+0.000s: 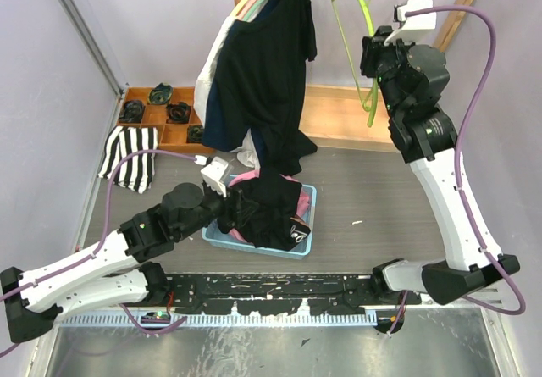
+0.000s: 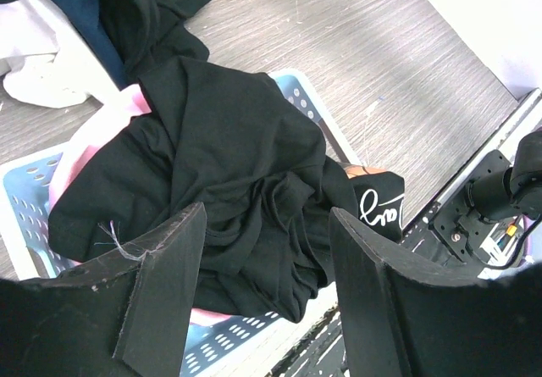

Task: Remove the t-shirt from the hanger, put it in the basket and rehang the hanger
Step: Place the hanger on the clothesline.

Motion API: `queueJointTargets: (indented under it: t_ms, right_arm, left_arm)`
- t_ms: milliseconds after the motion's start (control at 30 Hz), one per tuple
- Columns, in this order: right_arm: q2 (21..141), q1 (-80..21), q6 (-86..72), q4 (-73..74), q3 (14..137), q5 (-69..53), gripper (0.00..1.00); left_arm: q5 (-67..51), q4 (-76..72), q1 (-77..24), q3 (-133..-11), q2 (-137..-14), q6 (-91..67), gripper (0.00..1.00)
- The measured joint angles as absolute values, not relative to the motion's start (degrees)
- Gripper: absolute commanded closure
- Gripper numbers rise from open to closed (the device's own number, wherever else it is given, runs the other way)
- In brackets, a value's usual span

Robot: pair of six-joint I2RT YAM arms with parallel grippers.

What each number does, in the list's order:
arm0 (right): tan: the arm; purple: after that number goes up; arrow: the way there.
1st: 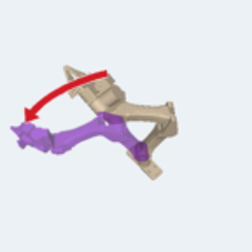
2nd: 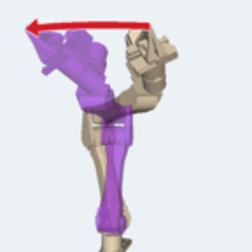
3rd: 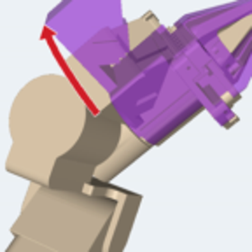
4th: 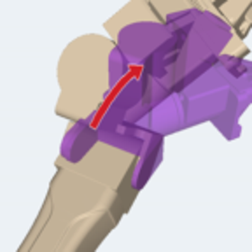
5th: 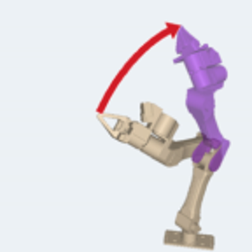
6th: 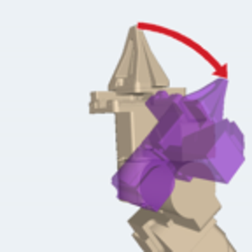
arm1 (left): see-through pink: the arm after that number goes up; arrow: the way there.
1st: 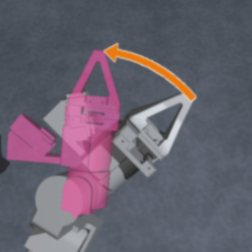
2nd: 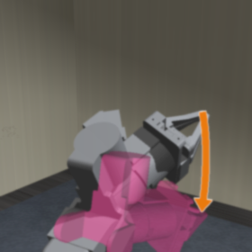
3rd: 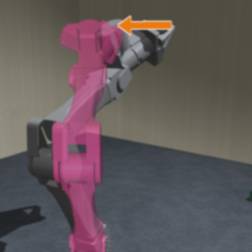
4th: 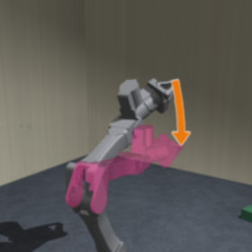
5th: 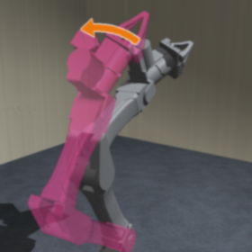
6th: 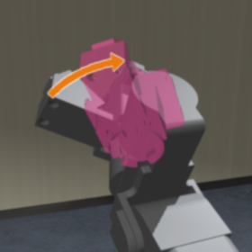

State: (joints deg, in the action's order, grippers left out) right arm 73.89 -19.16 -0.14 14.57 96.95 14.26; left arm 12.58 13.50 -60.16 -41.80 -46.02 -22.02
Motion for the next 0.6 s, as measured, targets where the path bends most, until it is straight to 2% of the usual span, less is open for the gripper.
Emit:
queueJointTargets:
  t_ms: [600]
  right_arm:
    - [82.9, -15.2, -3.6, 14.6, 106.3, 10.3, 1.00]
  left_arm:
    - [13.4, 12.7, -60.2, -41.8, -45.9, -21.5, 0.33]
